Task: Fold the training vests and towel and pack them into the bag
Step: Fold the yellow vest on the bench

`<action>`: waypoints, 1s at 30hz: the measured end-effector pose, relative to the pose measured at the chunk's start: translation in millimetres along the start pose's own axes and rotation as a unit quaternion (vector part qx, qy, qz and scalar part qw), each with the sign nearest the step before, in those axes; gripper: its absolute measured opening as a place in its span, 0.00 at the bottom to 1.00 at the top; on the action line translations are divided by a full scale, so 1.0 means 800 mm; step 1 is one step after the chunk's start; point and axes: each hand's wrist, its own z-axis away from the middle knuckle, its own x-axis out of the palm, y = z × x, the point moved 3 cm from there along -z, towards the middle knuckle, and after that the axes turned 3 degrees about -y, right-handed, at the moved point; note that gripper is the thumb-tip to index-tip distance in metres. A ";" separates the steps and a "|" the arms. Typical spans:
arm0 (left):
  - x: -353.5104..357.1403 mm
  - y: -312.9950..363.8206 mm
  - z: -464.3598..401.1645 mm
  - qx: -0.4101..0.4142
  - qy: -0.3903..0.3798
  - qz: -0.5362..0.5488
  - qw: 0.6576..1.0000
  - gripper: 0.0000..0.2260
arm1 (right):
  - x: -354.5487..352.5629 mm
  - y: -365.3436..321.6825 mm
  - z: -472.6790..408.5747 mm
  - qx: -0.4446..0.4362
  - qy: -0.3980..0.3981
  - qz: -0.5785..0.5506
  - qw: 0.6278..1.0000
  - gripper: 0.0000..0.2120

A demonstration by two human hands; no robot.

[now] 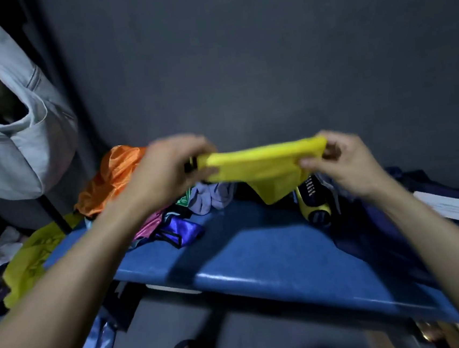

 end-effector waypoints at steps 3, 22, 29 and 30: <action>0.062 0.025 0.094 -0.006 -0.102 -0.011 0.995 0.07 | 0.035 0.052 0.095 0.037 -0.057 0.057 0.996 0.21; 0.102 0.075 0.222 -0.118 -0.198 0.127 0.965 0.03 | 0.090 0.098 0.255 0.048 -0.110 0.184 0.976 0.22; 0.113 0.069 0.193 -0.250 -0.139 0.316 0.905 0.08 | 0.087 0.099 0.242 0.146 -0.124 0.099 0.976 0.22; 0.117 0.066 0.188 -0.260 -0.132 0.331 0.897 0.08 | 0.088 0.100 0.239 0.148 -0.139 0.092 0.975 0.23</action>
